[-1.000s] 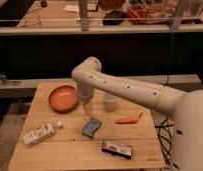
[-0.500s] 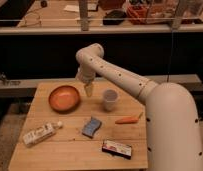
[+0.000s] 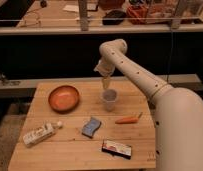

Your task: Move the arm in a circular motion

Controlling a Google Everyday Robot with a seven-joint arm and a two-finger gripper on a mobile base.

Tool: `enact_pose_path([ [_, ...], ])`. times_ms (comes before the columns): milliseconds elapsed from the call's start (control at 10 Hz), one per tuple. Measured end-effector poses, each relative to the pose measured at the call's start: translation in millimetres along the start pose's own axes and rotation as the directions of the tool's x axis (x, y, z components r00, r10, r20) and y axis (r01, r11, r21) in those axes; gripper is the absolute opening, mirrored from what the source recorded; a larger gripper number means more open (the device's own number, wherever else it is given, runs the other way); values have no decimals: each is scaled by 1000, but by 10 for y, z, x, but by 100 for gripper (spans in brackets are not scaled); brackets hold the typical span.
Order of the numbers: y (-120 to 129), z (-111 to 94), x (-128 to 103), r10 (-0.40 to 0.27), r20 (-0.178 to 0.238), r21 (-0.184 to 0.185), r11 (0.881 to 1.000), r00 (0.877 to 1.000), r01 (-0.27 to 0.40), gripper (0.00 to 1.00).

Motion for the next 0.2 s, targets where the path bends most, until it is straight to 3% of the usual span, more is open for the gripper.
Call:
enact_pose_path([
  [200, 230, -84, 426, 54, -21, -3, 999, 998, -55, 80],
])
